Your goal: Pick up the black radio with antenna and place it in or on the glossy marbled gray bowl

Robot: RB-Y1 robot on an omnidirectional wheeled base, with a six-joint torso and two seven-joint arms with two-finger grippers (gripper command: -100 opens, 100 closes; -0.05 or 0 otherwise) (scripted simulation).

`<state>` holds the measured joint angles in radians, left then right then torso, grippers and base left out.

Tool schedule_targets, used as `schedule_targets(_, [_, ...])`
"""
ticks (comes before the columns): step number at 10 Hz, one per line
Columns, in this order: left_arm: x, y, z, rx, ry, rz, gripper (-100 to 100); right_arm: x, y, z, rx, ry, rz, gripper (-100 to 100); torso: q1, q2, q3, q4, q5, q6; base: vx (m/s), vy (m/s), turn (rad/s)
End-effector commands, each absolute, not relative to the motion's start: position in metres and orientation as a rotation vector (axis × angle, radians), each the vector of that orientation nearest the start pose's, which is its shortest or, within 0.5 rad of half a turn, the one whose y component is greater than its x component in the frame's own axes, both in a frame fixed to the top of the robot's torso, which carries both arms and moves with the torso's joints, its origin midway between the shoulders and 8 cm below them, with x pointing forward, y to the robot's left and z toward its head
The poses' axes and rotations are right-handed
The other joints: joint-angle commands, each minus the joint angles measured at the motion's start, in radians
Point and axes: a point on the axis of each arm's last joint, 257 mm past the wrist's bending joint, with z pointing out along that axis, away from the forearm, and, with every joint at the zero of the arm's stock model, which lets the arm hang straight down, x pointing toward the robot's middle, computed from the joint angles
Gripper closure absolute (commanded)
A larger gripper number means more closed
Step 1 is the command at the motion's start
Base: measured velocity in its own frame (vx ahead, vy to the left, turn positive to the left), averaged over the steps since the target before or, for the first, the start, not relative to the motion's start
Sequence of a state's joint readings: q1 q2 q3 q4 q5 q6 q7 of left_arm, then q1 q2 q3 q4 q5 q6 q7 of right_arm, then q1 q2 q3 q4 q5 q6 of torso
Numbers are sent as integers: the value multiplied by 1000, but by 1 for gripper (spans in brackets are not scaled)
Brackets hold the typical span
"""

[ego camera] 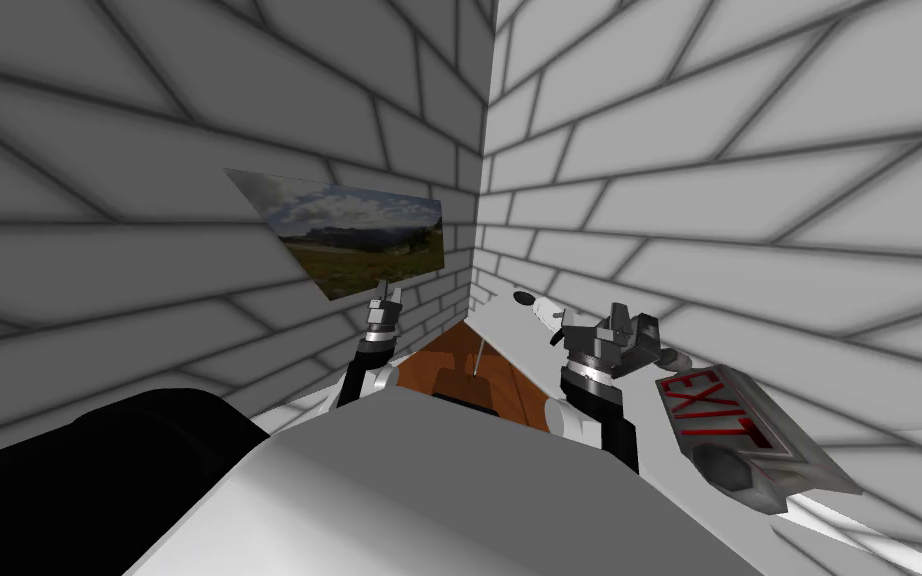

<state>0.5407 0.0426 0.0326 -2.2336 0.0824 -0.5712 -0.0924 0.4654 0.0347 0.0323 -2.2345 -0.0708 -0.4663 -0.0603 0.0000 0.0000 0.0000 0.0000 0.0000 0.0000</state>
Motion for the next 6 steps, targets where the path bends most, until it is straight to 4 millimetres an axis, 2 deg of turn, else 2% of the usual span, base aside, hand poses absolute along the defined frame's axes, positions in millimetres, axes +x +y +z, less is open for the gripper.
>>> schedule_targets(1, [334,302,6,-650,624,-1216,0,364,-277,3,772,608,1417,-100,0,0,0,0,0,0,3,14,27])
schedule_targets(4, [334,302,6,-650,624,-1216,0,370,-281,-17,742,743,1337,-100,2,0,0,0,0,0,8,40,47])
schedule_targets(6, [334,302,6,-650,624,-1216,0,375,-290,-37,737,837,1254,-100,3,-1,-1,0,1,0,21,69,83])
